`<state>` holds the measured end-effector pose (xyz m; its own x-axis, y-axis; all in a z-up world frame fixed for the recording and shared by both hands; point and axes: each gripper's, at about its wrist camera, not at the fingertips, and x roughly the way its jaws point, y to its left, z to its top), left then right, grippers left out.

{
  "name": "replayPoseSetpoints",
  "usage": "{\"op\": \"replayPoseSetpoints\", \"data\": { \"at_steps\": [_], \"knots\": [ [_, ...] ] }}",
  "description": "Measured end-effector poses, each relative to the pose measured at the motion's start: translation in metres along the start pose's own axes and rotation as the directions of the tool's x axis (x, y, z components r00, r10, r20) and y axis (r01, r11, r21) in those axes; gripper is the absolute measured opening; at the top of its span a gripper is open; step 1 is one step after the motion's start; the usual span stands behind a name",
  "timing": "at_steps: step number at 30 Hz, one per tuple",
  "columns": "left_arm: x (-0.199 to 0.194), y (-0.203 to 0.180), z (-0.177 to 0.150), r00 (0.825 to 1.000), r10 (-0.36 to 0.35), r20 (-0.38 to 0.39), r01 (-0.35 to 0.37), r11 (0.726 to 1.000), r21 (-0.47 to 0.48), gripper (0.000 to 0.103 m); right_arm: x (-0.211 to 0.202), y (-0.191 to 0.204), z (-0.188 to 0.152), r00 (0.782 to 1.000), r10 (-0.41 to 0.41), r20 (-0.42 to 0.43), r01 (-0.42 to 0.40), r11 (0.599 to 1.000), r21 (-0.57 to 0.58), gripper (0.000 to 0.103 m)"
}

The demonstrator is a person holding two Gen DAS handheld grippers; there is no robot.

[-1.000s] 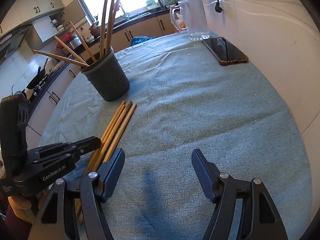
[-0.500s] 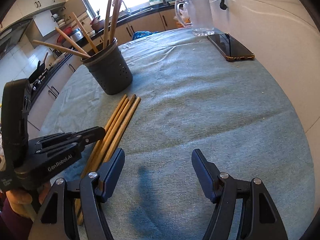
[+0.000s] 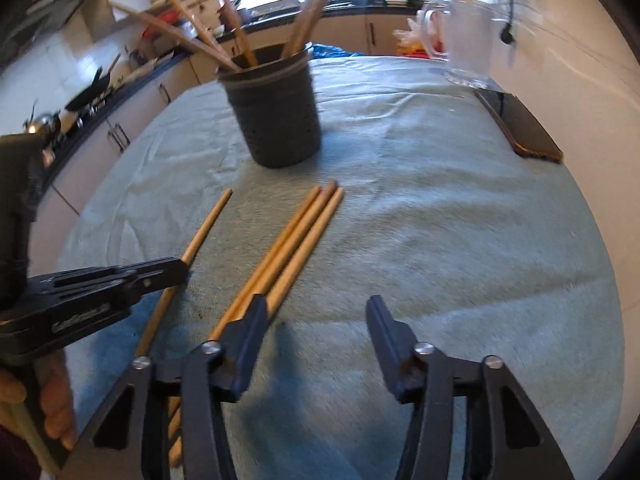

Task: Organize utensils
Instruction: 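Move both grippers back to the chopstick row on the towel, then close the left gripper on one chopstick while the right gripper closes on another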

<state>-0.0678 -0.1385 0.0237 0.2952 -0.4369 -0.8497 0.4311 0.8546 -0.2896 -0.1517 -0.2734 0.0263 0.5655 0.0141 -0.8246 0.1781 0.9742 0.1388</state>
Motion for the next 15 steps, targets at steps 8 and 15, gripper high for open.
{"op": "replayPoseSetpoints", "data": {
  "at_steps": [8, 15],
  "knots": [
    [0.0, -0.004, -0.003, 0.999, 0.03, 0.036, -0.03, 1.0, -0.001, 0.007, 0.011, -0.007, 0.017, 0.998, -0.04, -0.039, 0.041, 0.998, 0.041, 0.035],
    [-0.002, 0.003, -0.004, 0.999, 0.012, 0.039, -0.011, 1.0, -0.02, 0.007, 0.017, 0.004, 0.029, 0.996, -0.062, -0.064, 0.065, 0.997, 0.039, 0.034]
  ]
}}
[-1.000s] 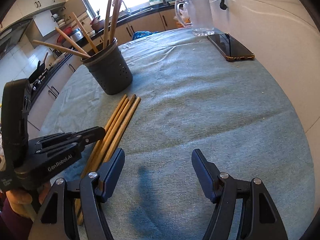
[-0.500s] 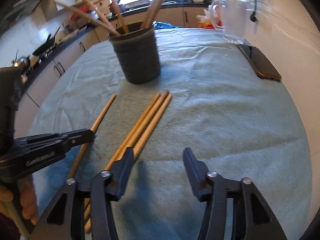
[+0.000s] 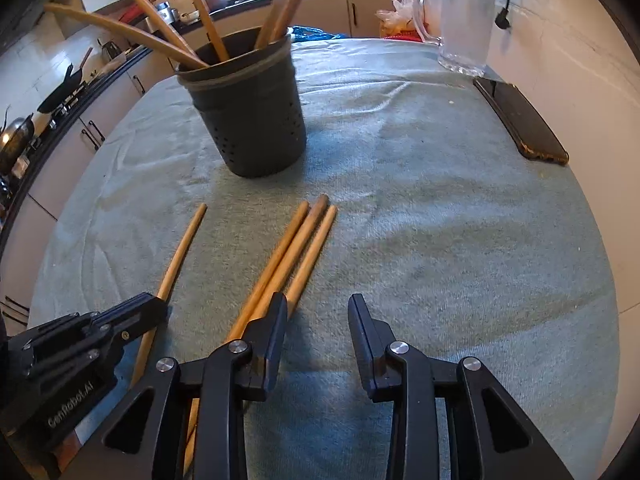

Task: Organize utensils
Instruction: 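Close the left gripper on one chopstick while the right gripper closes on another, then lift the held chopsticks upright with both grippers and carry them over the cup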

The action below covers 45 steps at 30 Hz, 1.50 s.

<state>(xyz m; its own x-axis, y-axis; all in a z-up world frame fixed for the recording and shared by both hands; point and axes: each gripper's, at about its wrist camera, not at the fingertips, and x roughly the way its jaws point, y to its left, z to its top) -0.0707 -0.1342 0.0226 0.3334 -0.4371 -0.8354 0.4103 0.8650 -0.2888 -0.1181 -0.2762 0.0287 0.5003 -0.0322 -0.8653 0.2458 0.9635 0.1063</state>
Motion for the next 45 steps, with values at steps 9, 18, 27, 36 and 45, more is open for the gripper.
{"op": "replayPoseSetpoints", "data": {
  "at_steps": [9, 18, 27, 36, 45],
  "knots": [
    [0.001, 0.007, 0.0, 0.999, -0.049, -0.009, 0.048, 0.997, -0.055, 0.007, 0.003, 0.014, -0.002, 0.999, 0.009, -0.033, -0.01, 0.999, -0.033, 0.013],
    [-0.008, 0.009, -0.005, 0.992, -0.06, -0.115, 0.049, 0.994, -0.098, 0.007, -0.018, -0.049, -0.024, 0.994, -0.054, -0.099, 0.047, 0.996, -0.072, 0.036],
    [0.007, 0.003, 0.018, 0.983, -0.012, -0.183, -0.003, 0.997, -0.082, 0.007, -0.01, -0.06, -0.006, 0.989, -0.029, -0.146, 0.029, 1.0, -0.003, 0.037],
    [0.017, 0.0, 0.032, 0.981, -0.016, -0.194, 0.002, 0.997, -0.074, 0.015, 0.007, -0.043, 0.023, 0.983, -0.092, -0.158, 0.088, 0.996, -0.031, 0.035],
    [0.004, -0.015, 0.031, 0.996, 0.027, -0.086, -0.027, 1.0, -0.005, 0.006, -0.016, -0.046, 0.019, 0.999, -0.025, -0.03, 0.026, 0.999, 0.031, 0.006]
  ]
}}
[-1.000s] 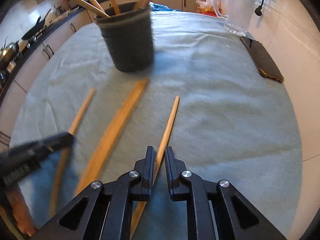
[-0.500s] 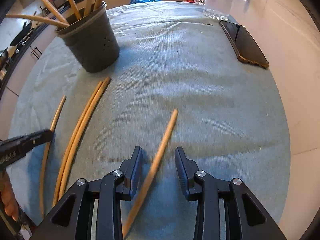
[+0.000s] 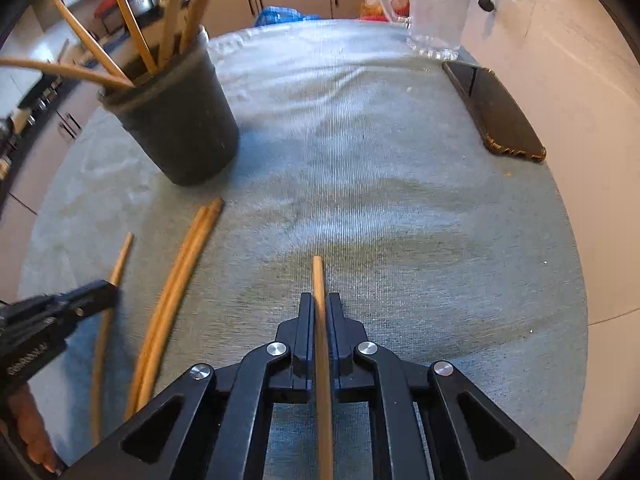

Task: Organize utensils
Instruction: 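Lift the held chopsticks upright with both grippers and carry them over the cup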

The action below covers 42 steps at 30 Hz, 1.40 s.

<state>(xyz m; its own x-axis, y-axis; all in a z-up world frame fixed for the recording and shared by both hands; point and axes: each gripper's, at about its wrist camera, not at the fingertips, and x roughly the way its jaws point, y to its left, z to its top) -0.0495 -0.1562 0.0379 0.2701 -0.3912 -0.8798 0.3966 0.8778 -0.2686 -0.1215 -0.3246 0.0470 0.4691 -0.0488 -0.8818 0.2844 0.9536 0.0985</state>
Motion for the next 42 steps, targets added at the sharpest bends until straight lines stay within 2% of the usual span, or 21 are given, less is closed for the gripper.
{"op": "replayPoseSetpoints", "data": {
  "at_steps": [3, 7, 11, 15, 18, 20, 23, 33, 39, 42],
  "knots": [
    [-0.028, -0.005, -0.002, 0.997, -0.009, 0.075, 0.007, 0.999, 0.032, 0.006, -0.032, -0.004, -0.002, 0.995, 0.056, 0.087, -0.056, 0.998, 0.007, 0.006],
    [-0.074, -0.018, -0.008, 0.98, -0.042, 0.196, 0.028, 0.997, 0.07, 0.006, -0.074, -0.002, -0.003, 0.976, 0.086, 0.202, -0.087, 0.996, -0.004, 0.007],
    [-0.12, -0.033, -0.023, 0.942, -0.045, 0.333, 0.001, 0.991, 0.132, 0.006, -0.119, -0.001, -0.015, 0.938, 0.11, 0.327, -0.111, 0.994, -0.015, 0.007],
    [-0.147, -0.043, -0.04, 0.91, -0.04, 0.414, -0.045, 0.98, 0.195, 0.006, -0.147, 0.0, -0.03, 0.909, 0.109, 0.402, -0.109, 0.994, -0.024, 0.007],
    [-0.155, -0.048, -0.054, 0.898, -0.043, 0.438, -0.063, 0.973, 0.224, 0.006, -0.156, 0.003, -0.039, 0.9, 0.109, 0.422, -0.103, 0.994, -0.038, 0.007],
    [-0.161, -0.052, -0.064, 0.883, -0.03, 0.468, -0.096, 0.965, 0.243, 0.006, -0.161, 0.004, -0.043, 0.898, 0.108, 0.426, -0.095, 0.994, -0.051, 0.007],
    [-0.168, -0.052, -0.074, 0.874, -0.027, 0.485, -0.113, 0.959, 0.258, 0.006, -0.165, 0.003, -0.048, 0.897, 0.11, 0.428, -0.091, 0.994, -0.064, 0.007],
    [-0.187, -0.043, -0.095, 0.867, -0.038, 0.497, -0.104, 0.962, 0.254, 0.006, -0.187, -0.003, -0.072, 0.877, 0.114, 0.466, -0.086, 0.993, -0.082, 0.007],
    [-0.197, -0.04, -0.103, 0.863, -0.054, 0.502, -0.09, 0.962, 0.258, 0.006, -0.199, -0.003, -0.087, 0.868, 0.097, 0.486, -0.05, 0.993, -0.109, 0.007],
    [-0.202, -0.038, -0.105, 0.852, -0.052, 0.522, -0.092, 0.965, 0.246, 0.006, -0.204, -0.003, -0.091, 0.867, 0.102, 0.488, -0.052, 0.992, -0.115, 0.007]
  ]
}}
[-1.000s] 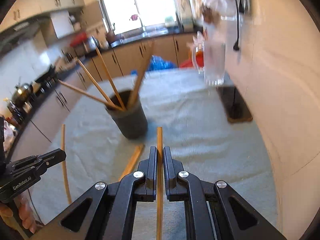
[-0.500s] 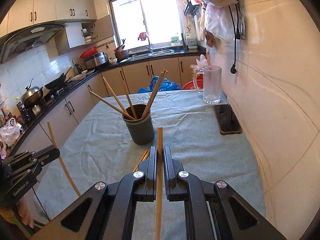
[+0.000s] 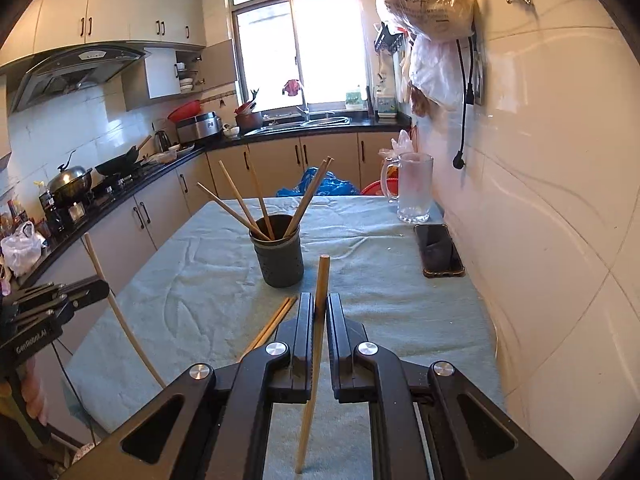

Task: Organize utensils
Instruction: 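Lift the held chopsticks upright with both grippers and carry them over the cup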

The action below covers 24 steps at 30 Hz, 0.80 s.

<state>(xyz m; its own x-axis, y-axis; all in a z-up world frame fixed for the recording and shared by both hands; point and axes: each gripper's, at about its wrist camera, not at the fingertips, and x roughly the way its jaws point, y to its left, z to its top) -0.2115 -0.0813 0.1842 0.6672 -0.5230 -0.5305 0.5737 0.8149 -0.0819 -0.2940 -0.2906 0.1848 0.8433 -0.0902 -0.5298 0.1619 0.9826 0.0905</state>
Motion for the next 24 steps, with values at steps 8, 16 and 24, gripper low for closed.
{"op": "replayPoseSetpoints", "data": {
  "at_steps": [8, 16, 24],
  "knots": [
    [-0.006, 0.004, 0.01, 1.0, 0.003, 0.031, -0.002, 1.0, -0.017, 0.006, -0.008, 0.002, 0.004, 1.0, 0.019, 0.018, -0.019, 1.0, -0.015, 0.007],
    [0.001, 0.003, 0.036, 0.999, 0.005, 0.053, -0.005, 1.0, 0.001, 0.006, 0.003, -0.004, 0.024, 0.998, 0.043, 0.041, -0.044, 0.999, 0.029, 0.007],
    [0.018, 0.005, 0.095, 0.992, -0.018, 0.121, 0.023, 0.999, -0.038, 0.006, 0.015, -0.006, 0.069, 0.991, 0.076, 0.114, -0.083, 0.995, 0.058, 0.007]
  ]
}}
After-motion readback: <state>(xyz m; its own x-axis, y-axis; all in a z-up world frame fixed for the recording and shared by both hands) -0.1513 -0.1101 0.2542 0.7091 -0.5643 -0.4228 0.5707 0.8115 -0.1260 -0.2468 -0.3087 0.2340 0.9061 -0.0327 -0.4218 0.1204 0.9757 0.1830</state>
